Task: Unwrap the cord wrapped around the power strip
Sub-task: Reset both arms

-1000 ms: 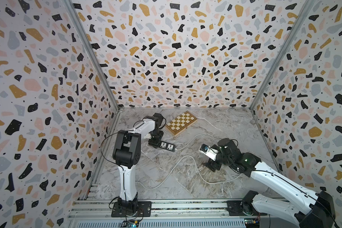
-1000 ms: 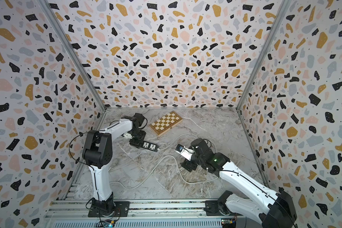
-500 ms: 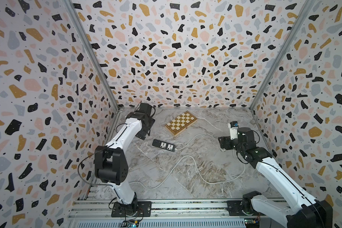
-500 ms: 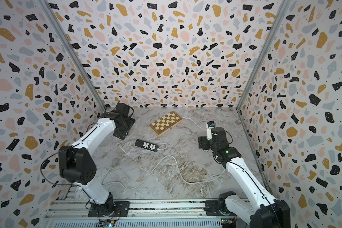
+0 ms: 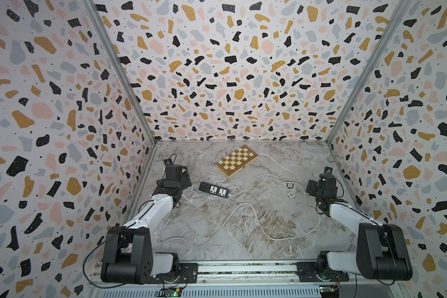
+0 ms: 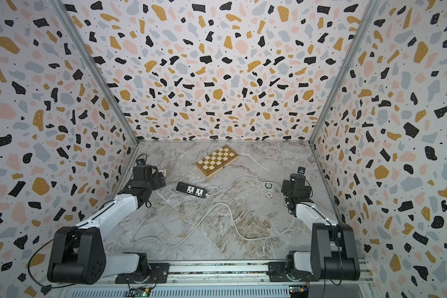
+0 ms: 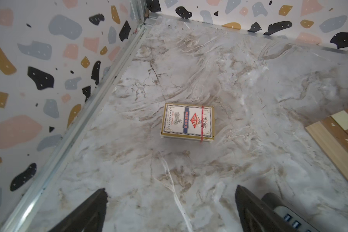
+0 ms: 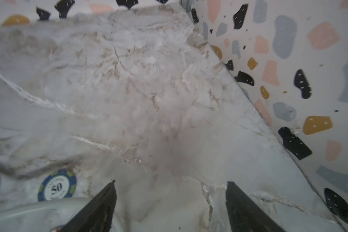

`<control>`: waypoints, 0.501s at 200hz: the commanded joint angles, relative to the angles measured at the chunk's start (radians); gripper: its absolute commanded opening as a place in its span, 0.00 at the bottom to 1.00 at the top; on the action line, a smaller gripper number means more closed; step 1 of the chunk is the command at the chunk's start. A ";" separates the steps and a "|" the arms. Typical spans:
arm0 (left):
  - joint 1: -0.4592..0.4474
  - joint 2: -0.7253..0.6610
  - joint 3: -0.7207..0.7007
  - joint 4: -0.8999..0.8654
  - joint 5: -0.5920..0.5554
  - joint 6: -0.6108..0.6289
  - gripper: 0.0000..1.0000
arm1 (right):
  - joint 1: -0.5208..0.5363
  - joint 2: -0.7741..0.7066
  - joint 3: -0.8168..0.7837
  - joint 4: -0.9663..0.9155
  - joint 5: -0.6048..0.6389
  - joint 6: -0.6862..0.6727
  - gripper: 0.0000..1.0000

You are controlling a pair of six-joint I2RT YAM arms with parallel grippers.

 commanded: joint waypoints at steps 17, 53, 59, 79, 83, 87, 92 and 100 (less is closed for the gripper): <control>0.051 0.040 -0.124 0.464 0.084 0.180 0.99 | -0.001 0.088 -0.141 0.473 -0.072 -0.094 0.86; 0.056 0.048 -0.193 0.641 0.182 0.203 0.99 | -0.002 0.099 -0.246 0.657 -0.083 -0.090 0.93; 0.057 0.030 -0.182 0.602 0.201 0.204 0.99 | -0.001 0.120 -0.237 0.665 -0.085 -0.094 0.94; 0.056 -0.039 -0.097 0.300 0.220 0.206 0.99 | -0.001 0.111 -0.220 0.617 -0.093 -0.093 0.95; 0.056 -0.059 -0.091 0.248 0.229 0.198 0.99 | -0.002 0.124 -0.226 0.647 -0.093 -0.096 0.95; 0.056 -0.075 -0.099 0.235 0.244 0.194 0.99 | -0.003 0.137 -0.233 0.690 -0.095 -0.100 0.96; 0.057 -0.090 -0.124 0.254 0.253 0.192 0.99 | -0.002 0.136 -0.235 0.701 -0.093 -0.100 0.96; 0.057 -0.094 -0.178 0.318 0.251 0.183 0.99 | -0.003 0.115 -0.223 0.636 -0.089 -0.092 0.96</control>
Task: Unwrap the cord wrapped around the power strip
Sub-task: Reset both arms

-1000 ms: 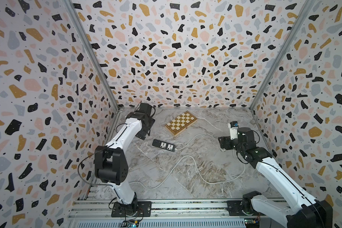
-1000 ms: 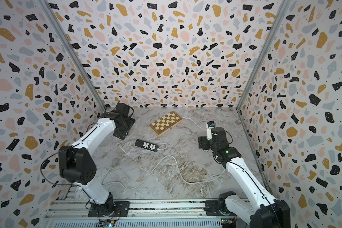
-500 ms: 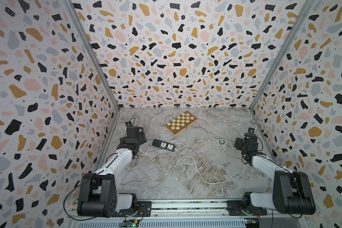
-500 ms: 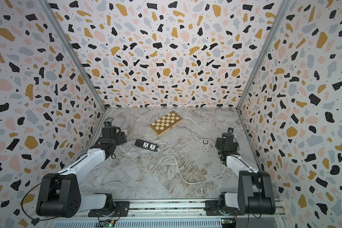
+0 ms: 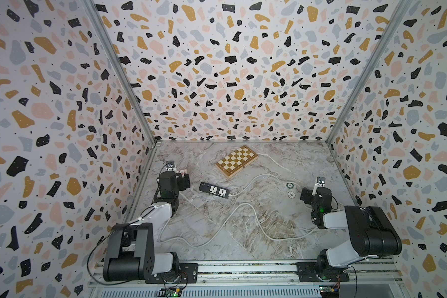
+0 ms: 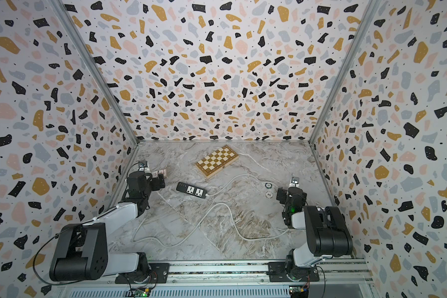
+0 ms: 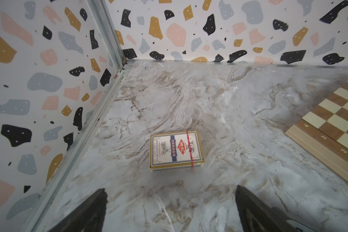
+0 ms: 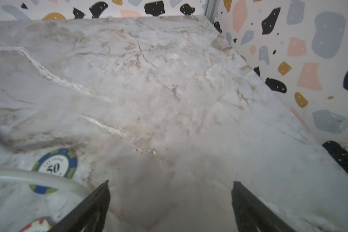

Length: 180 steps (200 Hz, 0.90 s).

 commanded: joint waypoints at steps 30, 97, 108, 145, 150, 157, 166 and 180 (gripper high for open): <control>0.002 0.078 -0.157 0.247 0.064 -0.022 0.99 | -0.001 -0.022 0.021 0.022 -0.002 -0.007 0.99; -0.005 0.130 -0.293 0.540 0.031 -0.027 0.99 | 0.001 -0.010 0.035 0.013 -0.064 -0.038 0.99; -0.005 0.137 -0.299 0.567 0.026 -0.026 0.99 | 0.000 -0.003 0.056 -0.017 -0.147 -0.066 0.99; -0.005 0.142 -0.304 0.576 0.002 -0.036 0.99 | -0.003 0.011 0.080 -0.053 -0.162 -0.064 0.99; -0.005 0.141 -0.303 0.577 0.000 -0.038 0.99 | -0.003 0.006 0.075 -0.044 -0.162 -0.066 0.99; -0.005 0.136 -0.308 0.580 -0.015 -0.043 0.99 | -0.003 -0.005 0.060 -0.028 -0.159 -0.066 0.99; -0.007 0.132 -0.317 0.591 -0.031 -0.047 0.99 | -0.002 -0.006 0.050 -0.010 -0.163 -0.070 1.00; -0.012 0.131 -0.318 0.594 -0.052 -0.046 0.99 | -0.002 -0.008 0.049 -0.012 -0.167 -0.069 0.99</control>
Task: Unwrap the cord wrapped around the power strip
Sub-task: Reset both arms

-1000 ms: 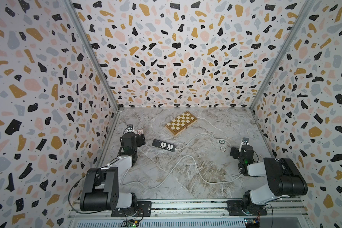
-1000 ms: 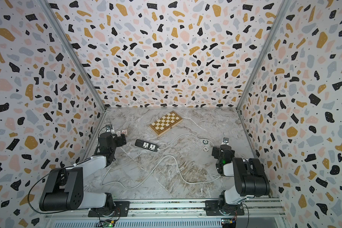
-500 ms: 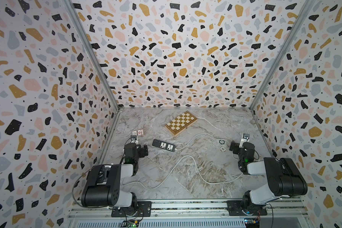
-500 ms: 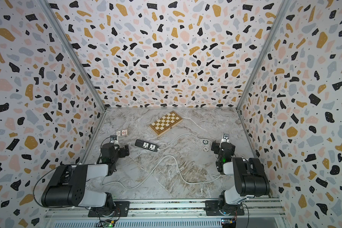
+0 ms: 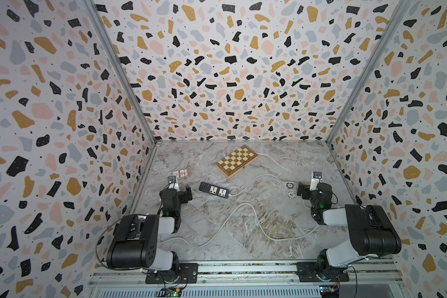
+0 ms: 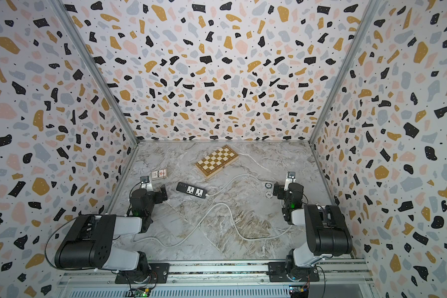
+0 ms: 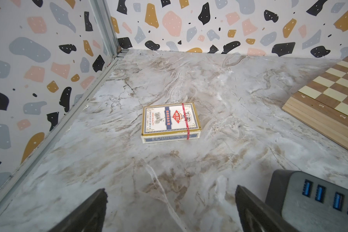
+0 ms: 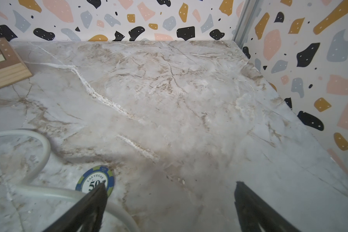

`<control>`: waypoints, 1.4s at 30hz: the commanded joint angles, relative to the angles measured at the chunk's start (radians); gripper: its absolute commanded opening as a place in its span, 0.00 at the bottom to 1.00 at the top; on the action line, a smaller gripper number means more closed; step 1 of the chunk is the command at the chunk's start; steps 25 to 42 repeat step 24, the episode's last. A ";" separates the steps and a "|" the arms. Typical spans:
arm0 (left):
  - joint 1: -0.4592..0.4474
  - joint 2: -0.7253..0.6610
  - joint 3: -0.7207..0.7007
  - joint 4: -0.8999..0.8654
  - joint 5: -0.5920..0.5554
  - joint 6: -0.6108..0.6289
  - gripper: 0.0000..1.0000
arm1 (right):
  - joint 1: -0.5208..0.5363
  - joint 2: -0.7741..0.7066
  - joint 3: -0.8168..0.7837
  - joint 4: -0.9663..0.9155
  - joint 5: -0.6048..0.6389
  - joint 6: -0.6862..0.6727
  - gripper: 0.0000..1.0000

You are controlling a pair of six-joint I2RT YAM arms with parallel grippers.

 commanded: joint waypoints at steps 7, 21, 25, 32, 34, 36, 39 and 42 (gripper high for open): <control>-0.014 -0.011 0.013 0.040 -0.024 -0.002 0.99 | -0.003 -0.015 -0.006 0.006 -0.021 -0.010 0.99; -0.042 0.006 0.062 -0.027 -0.017 0.037 0.99 | -0.002 -0.014 -0.006 0.008 -0.022 -0.011 0.99; -0.041 -0.007 0.039 -0.004 0.003 0.045 0.99 | -0.002 -0.014 -0.006 0.008 -0.023 -0.012 0.99; -0.041 -0.007 0.039 -0.004 0.003 0.045 0.99 | -0.002 -0.014 -0.006 0.008 -0.023 -0.012 0.99; -0.041 -0.007 0.039 -0.004 0.003 0.045 0.99 | -0.002 -0.014 -0.006 0.008 -0.023 -0.012 0.99; -0.041 -0.007 0.039 -0.004 0.003 0.045 0.99 | -0.002 -0.014 -0.006 0.008 -0.023 -0.012 0.99; -0.041 -0.007 0.039 -0.004 0.003 0.045 0.99 | -0.002 -0.014 -0.006 0.008 -0.023 -0.012 0.99; -0.041 -0.007 0.039 -0.004 0.003 0.045 0.99 | -0.002 -0.014 -0.006 0.008 -0.023 -0.012 0.99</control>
